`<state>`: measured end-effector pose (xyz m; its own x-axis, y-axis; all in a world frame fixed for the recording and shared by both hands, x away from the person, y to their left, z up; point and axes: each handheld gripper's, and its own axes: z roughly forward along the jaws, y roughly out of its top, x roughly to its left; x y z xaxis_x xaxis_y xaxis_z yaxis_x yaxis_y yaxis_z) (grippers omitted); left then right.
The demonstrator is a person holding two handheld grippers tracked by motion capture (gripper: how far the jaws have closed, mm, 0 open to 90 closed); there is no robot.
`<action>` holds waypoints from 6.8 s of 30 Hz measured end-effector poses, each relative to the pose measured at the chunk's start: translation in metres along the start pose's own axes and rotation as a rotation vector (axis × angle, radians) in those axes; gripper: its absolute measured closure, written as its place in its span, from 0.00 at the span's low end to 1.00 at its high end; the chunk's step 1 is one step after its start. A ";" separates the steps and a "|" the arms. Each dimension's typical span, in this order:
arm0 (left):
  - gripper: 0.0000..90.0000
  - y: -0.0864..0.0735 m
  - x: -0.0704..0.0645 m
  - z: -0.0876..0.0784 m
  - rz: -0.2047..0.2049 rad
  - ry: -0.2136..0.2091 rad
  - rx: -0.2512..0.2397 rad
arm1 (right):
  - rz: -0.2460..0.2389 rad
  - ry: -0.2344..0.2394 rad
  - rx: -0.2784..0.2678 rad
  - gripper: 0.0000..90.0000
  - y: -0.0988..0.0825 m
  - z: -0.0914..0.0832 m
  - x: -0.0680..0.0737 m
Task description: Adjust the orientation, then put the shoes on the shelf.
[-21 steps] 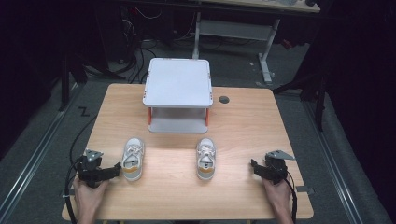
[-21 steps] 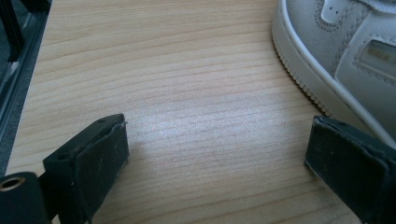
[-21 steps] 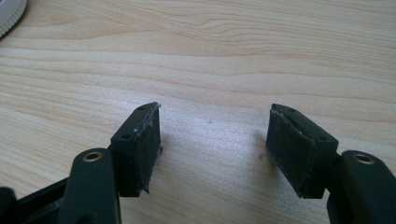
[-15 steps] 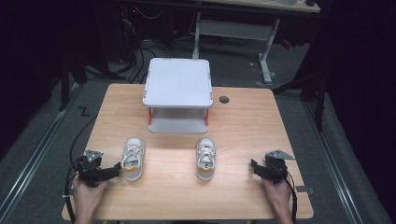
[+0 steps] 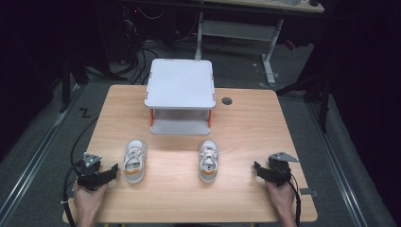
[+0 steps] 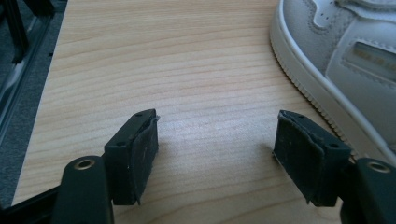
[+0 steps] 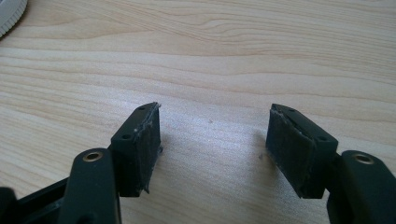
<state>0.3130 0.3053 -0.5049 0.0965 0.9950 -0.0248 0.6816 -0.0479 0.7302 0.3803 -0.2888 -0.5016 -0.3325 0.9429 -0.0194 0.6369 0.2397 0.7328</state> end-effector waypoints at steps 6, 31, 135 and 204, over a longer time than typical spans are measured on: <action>0.37 -0.006 0.002 -0.009 -0.033 -0.007 0.002 | 0.000 -0.001 0.000 0.40 0.000 0.000 0.000; 0.38 0.005 -0.004 -0.032 -0.105 -0.082 -0.066 | 0.001 0.000 0.001 0.40 0.000 0.000 0.000; 0.90 0.085 -0.227 0.008 0.295 -0.171 0.090 | -0.005 0.003 0.001 0.40 0.000 -0.001 0.001; 0.34 0.015 -0.097 0.020 0.100 -0.072 -0.005 | -0.182 0.348 0.084 0.70 0.072 0.005 0.133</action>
<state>0.3284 0.2062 -0.5051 0.2159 0.9764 -0.0008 0.6620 -0.1458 0.7352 0.3850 -0.1446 -0.4546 -0.6515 0.7522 0.0984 0.5956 0.4269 0.6805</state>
